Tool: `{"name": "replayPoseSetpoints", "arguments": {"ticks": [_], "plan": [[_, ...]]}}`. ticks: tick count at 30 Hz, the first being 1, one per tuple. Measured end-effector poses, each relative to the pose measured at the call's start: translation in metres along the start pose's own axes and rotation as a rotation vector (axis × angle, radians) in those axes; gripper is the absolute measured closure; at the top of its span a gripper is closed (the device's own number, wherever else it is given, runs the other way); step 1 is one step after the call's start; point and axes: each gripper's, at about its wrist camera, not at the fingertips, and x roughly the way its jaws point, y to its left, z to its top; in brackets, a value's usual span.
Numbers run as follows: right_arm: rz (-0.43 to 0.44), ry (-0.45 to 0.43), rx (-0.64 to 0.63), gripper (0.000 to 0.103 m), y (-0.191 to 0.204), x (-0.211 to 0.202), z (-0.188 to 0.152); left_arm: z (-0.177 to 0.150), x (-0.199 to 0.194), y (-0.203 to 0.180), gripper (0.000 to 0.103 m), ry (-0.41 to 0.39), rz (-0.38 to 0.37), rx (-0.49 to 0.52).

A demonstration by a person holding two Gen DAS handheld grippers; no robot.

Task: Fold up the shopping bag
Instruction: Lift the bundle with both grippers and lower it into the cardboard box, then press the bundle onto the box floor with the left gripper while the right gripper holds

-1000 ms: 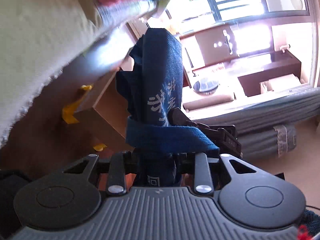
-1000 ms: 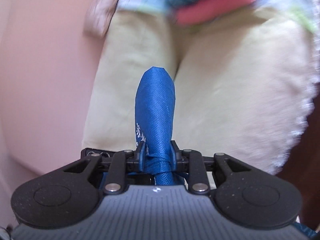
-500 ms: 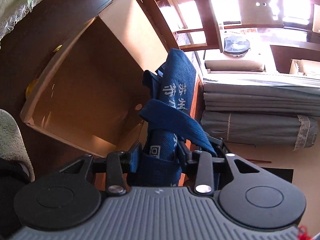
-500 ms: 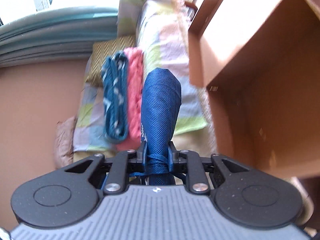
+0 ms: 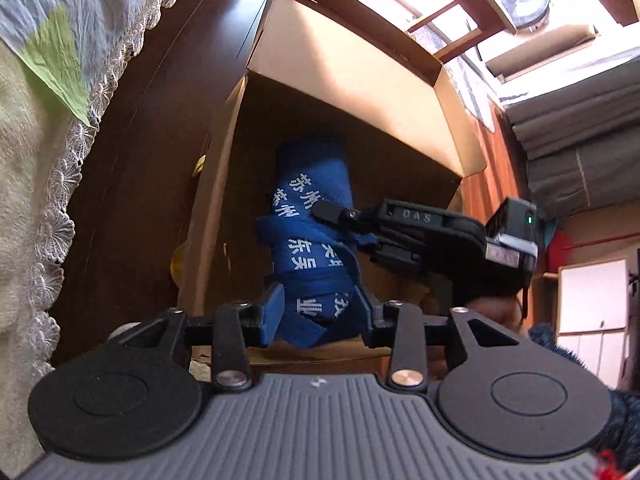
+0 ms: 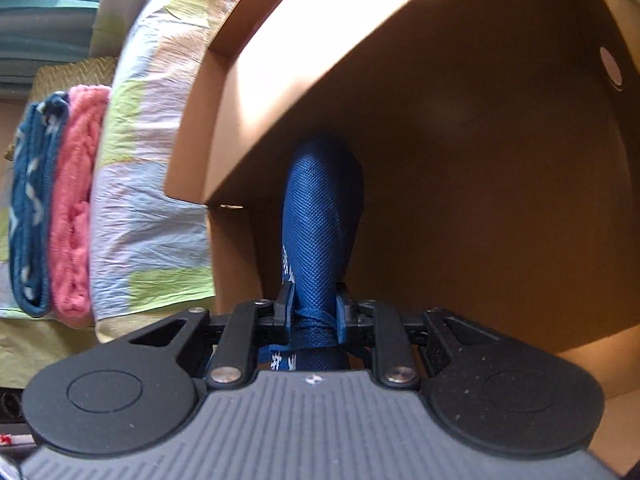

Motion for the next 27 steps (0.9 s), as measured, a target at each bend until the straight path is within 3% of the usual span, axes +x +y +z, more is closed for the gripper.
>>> {"name": "replayPoseSetpoints", "arguments": {"ticks": [7, 13, 21, 27], "plan": [[-0.029, 0.064, -0.025, 0.085, -0.001, 0.035, 0.003, 0.01, 0.018, -0.028, 0.059, -0.029, 0.111, 0.215], [-0.033, 0.13, 0.008, 0.086, -0.009, 0.051, 0.004, 0.019, 0.07, -0.054, 0.061, 0.032, 0.208, 0.353], [-0.042, 0.2, -0.017, 0.086, -0.013, 0.063, 0.012, 0.013, 0.114, -0.073, 0.061, 0.115, 0.249, 0.445], [-0.052, 0.245, -0.038, 0.081, -0.013, 0.071, 0.017, -0.002, 0.142, -0.096, 0.061, 0.215, 0.286, 0.584]]}}
